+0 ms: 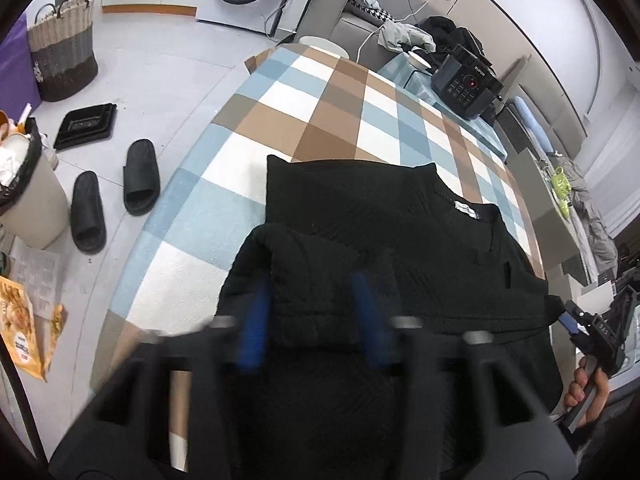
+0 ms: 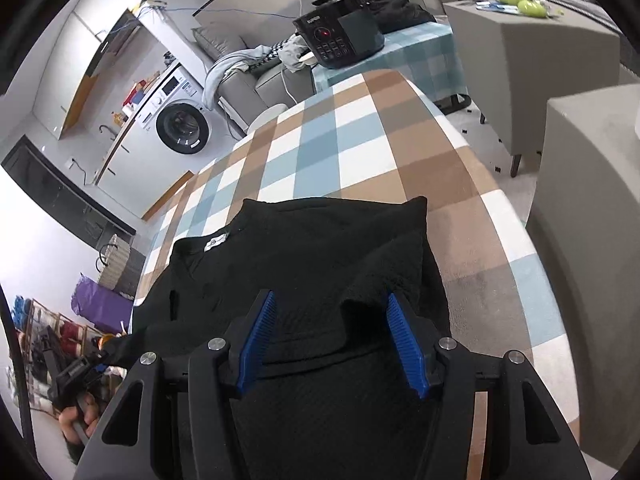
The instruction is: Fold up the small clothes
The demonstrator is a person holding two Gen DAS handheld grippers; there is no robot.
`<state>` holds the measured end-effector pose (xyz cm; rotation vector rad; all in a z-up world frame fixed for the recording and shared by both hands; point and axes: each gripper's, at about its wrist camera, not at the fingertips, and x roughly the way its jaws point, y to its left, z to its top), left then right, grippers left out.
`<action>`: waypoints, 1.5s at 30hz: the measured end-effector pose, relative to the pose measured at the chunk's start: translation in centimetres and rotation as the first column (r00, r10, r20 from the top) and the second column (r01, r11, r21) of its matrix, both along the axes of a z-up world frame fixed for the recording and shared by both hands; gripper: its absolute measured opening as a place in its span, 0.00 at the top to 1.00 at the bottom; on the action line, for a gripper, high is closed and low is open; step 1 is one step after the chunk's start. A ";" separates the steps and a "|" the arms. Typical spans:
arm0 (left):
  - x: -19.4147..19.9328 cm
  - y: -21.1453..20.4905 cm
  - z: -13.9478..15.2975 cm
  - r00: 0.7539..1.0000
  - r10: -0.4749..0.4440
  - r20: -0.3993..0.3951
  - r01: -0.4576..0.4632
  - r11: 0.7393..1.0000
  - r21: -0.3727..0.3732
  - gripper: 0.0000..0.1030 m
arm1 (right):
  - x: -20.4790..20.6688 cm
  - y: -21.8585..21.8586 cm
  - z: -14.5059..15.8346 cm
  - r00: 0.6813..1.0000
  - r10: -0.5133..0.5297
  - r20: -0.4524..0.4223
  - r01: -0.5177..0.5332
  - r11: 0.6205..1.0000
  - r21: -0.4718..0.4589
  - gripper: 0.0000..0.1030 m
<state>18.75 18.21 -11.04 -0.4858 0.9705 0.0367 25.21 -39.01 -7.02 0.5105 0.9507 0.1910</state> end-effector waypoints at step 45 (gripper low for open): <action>-0.4 1.0 -0.6 0.999 0.031 0.038 -0.030 0.999 -0.022 0.90 | 1.5 -1.3 -1.9 0.993 -0.109 -0.051 0.112 0.992 0.059 0.77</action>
